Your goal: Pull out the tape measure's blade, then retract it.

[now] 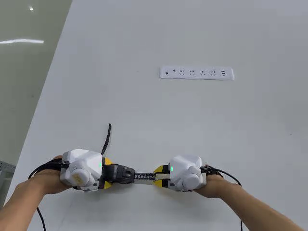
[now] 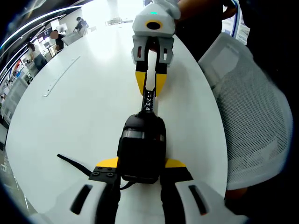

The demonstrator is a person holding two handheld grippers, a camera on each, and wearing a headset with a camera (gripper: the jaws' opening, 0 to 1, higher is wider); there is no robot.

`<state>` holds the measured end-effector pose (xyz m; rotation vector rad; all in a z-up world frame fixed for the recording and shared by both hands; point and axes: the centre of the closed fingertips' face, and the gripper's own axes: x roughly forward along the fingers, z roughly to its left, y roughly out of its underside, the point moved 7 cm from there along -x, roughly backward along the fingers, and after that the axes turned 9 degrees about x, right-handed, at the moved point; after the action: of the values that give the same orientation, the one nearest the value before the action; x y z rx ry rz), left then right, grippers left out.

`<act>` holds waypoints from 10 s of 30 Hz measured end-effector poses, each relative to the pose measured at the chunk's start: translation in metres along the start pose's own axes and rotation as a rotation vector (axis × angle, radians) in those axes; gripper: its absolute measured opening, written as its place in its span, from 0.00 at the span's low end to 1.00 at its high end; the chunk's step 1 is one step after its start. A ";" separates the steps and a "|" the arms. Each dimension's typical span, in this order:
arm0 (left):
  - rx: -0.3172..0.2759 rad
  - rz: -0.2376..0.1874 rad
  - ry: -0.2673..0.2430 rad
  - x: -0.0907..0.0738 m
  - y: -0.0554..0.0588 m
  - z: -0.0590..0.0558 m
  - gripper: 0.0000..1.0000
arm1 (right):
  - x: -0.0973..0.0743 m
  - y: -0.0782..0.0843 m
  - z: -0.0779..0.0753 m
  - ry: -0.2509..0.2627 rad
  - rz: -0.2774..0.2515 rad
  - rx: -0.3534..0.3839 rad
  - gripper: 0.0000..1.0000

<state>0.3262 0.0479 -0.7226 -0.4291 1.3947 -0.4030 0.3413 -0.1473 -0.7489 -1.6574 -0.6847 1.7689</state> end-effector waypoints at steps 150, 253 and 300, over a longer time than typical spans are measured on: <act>-0.014 0.013 0.016 0.005 0.002 0.002 0.29 | -0.081 0.067 -0.017 -0.009 0.037 -0.002 0.10; 0.008 0.066 0.051 0.008 0.000 0.004 0.29 | -0.124 0.108 -0.019 0.016 0.092 0.040 0.11; -0.008 0.098 0.066 0.008 -0.004 0.003 0.35 | -0.114 0.114 -0.012 0.049 0.159 0.081 0.25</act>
<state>0.3299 0.0403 -0.7270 -0.3551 1.4753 -0.3347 0.3466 -0.3088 -0.7557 -1.7348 -0.4642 1.8332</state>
